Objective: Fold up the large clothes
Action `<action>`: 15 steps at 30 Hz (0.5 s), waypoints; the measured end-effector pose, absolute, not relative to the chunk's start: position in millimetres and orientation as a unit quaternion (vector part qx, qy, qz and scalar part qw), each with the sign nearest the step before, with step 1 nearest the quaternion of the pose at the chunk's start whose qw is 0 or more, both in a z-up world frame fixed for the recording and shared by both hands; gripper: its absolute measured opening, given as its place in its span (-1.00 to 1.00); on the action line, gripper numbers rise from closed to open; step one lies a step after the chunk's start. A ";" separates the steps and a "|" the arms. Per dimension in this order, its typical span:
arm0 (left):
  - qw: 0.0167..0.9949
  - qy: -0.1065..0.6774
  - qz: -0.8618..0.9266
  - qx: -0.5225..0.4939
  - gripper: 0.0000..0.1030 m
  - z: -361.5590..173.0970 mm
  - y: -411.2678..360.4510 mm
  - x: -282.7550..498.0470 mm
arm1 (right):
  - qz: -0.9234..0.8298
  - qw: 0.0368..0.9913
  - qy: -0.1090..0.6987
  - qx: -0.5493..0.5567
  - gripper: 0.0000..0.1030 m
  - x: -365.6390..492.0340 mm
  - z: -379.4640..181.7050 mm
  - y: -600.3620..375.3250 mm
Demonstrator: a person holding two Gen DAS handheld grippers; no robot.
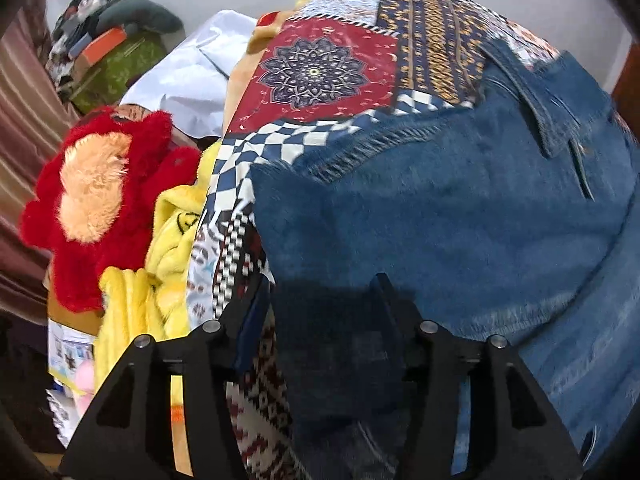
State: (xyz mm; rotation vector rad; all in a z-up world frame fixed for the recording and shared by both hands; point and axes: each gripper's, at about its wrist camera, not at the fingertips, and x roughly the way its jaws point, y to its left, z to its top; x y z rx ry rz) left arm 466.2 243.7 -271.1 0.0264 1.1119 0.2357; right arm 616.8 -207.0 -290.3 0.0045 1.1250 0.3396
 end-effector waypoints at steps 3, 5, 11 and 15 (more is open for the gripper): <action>0.847 0.522 0.103 0.002 0.12 -259.5 237.9 454.5 | 0.145 0.834 0.532 -0.020 -0.76 605.3 -286.8 -207.3; 0.853 0.512 0.096 -0.011 0.14 -247.3 233.6 444.4 | 0.132 0.834 0.535 -0.028 -0.76 596.4 -286.3 -209.5; 0.867 0.491 0.089 -0.024 0.32 -218.4 220.2 416.9 | 0.107 0.838 0.535 -0.014 -0.62 565.5 -286.3 -222.8; 0.869 0.487 0.081 -0.017 0.33 -208.3 210.3 400.1 | 0.066 0.847 0.527 -0.034 0.20 541.1 -277.0 -234.3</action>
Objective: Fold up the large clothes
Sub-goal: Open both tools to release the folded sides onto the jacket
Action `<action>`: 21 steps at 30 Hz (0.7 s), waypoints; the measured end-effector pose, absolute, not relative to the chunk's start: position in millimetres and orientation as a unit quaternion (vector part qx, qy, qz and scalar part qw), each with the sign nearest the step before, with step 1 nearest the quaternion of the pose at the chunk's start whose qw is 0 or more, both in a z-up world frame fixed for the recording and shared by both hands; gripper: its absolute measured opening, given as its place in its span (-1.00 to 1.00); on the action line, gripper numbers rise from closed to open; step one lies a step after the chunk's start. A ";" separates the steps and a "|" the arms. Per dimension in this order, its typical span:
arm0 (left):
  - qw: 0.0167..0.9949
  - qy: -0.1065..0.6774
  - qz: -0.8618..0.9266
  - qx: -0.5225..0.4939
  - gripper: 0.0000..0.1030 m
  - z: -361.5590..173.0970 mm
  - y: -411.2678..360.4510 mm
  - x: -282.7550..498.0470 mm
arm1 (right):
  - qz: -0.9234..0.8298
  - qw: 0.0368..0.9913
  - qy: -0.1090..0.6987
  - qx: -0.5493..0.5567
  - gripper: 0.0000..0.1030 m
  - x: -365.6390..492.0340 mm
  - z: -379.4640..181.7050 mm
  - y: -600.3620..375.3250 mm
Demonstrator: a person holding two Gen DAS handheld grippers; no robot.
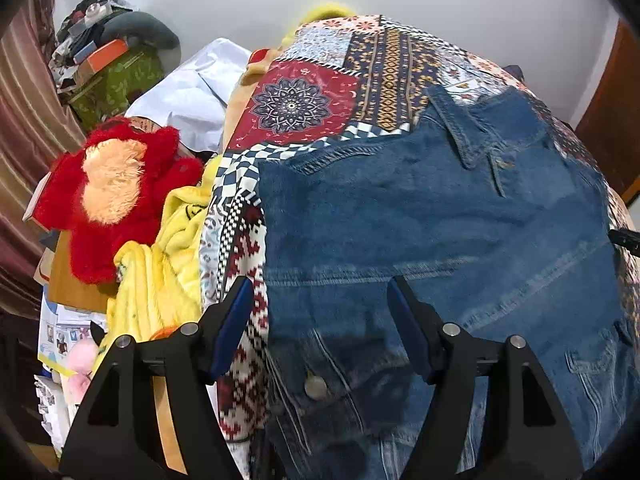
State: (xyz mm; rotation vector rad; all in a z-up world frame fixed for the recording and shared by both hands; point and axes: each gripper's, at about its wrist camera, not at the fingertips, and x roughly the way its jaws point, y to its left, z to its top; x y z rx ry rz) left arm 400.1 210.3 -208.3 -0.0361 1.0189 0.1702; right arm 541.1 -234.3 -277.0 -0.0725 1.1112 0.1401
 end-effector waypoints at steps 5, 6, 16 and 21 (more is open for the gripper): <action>0.879 0.472 0.069 -0.010 0.33 -191.4 194.7 373.6 | 0.082 0.849 0.520 -0.043 0.21 504.0 -250.7 -251.5; 0.882 0.466 0.068 -0.012 0.33 -186.9 191.5 367.6 | 0.087 0.851 0.517 -0.039 0.21 498.2 -244.7 -253.8; 0.905 0.421 0.048 -0.020 0.65 -144.3 172.7 302.6 | 0.168 0.870 0.463 0.033 0.38 404.8 -157.1 -270.4; 0.908 0.417 0.033 -0.016 0.85 -135.8 167.7 261.8 | 0.191 0.871 0.450 0.044 0.57 355.1 -136.3 -273.7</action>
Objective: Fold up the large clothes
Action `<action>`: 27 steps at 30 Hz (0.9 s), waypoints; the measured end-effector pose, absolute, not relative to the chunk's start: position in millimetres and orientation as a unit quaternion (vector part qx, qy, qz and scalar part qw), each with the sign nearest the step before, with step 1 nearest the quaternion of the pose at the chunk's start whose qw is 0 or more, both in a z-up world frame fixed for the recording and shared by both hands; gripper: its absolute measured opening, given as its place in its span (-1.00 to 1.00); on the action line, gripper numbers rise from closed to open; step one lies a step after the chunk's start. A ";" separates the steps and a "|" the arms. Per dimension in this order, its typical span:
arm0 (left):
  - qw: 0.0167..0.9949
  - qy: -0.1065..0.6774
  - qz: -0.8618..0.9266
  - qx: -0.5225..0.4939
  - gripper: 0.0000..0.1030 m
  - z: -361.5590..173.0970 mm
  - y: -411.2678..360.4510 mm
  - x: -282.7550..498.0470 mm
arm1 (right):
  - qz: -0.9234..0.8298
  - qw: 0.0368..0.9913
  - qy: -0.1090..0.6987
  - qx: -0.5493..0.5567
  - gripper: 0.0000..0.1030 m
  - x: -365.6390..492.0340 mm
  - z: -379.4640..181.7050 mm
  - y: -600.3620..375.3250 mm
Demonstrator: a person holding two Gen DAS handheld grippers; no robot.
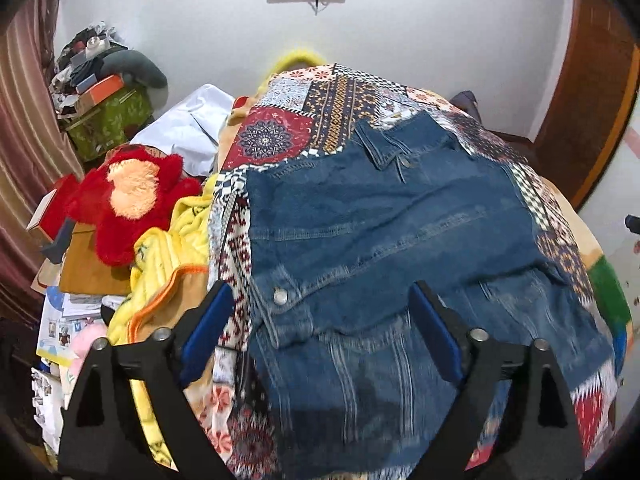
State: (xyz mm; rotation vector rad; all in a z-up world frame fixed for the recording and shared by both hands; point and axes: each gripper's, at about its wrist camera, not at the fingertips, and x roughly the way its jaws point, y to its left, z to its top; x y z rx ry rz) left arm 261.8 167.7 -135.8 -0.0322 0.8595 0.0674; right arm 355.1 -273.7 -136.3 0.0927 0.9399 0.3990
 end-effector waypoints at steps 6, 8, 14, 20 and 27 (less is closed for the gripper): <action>0.901 0.431 0.033 -0.040 0.93 -153.1 179.8 219.8 | 0.198 0.855 0.476 0.065 0.58 311.5 -153.9 -277.9; 0.895 0.441 0.034 -0.064 0.93 -168.3 190.2 207.1 | 0.194 0.846 0.491 0.076 0.58 302.1 -167.4 -279.3; 0.860 0.493 0.056 -0.118 0.93 -228.6 216.3 183.7 | 0.196 0.810 0.545 0.095 0.58 282.8 -213.7 -272.2; 0.814 0.546 0.047 -0.193 0.92 -289.2 221.9 172.5 | 0.201 0.798 0.559 0.103 0.57 268.8 -238.9 -260.4; 0.806 0.543 0.024 -0.235 0.55 -306.2 206.2 174.8 | 0.207 0.791 0.566 0.109 0.46 267.2 -258.0 -253.3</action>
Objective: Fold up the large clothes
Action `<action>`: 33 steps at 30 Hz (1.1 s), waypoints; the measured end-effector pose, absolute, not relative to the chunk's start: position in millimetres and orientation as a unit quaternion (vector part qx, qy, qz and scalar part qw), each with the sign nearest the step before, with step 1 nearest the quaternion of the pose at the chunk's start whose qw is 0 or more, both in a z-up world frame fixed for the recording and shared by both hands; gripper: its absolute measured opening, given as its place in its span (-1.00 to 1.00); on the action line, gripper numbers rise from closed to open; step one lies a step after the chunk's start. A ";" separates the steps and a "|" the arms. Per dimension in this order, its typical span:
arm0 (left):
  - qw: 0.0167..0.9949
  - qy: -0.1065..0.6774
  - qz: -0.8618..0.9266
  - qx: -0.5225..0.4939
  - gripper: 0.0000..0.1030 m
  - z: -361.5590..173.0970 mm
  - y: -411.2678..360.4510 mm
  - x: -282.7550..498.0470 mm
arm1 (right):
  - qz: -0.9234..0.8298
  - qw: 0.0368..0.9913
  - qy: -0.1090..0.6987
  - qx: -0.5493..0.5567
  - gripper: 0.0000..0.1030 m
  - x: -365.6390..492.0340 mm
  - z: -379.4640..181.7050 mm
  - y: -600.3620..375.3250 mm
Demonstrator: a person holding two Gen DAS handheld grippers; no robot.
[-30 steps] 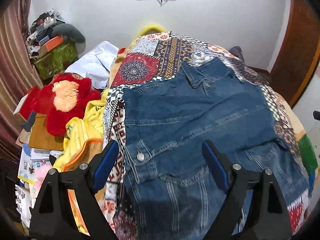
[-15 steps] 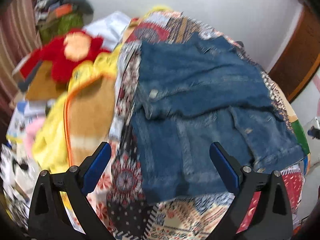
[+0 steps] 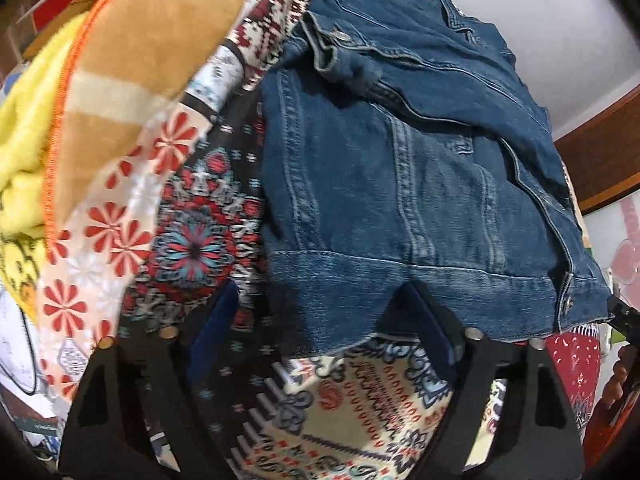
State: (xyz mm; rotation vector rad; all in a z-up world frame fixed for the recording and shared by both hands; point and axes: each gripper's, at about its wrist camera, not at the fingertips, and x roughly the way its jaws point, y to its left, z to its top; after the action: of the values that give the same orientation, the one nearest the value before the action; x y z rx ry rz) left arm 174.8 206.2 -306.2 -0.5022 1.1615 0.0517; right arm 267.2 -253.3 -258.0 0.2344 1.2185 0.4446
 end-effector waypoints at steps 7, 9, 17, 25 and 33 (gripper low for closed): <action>0.807 0.535 0.013 -0.248 0.17 -311.6 204.4 180.5 | 0.221 0.802 0.543 0.116 0.14 266.9 -262.7 -237.9; 0.810 0.531 0.011 -0.248 0.07 -309.1 201.5 178.9 | 0.225 0.805 0.536 0.117 -0.23 266.7 -260.3 -238.1; 0.846 0.500 0.013 -0.187 -0.61 -273.7 185.0 194.7 | 0.253 0.813 0.510 0.120 -0.68 275.1 -245.6 -234.1; 0.894 0.420 -0.002 -0.154 -0.77 -199.3 190.8 219.7 | 0.285 0.843 0.449 0.081 -0.79 304.0 -201.0 -210.5; 0.929 0.350 0.006 -0.117 -0.81 -136.8 201.8 285.4 | 0.272 0.872 0.396 0.091 -0.81 372.9 -159.5 -208.3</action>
State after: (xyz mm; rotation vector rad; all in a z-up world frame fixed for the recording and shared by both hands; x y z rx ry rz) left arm 285.4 201.8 -136.8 -0.2402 0.7177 0.0129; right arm 372.9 -208.3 -159.5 0.1896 0.8282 0.5684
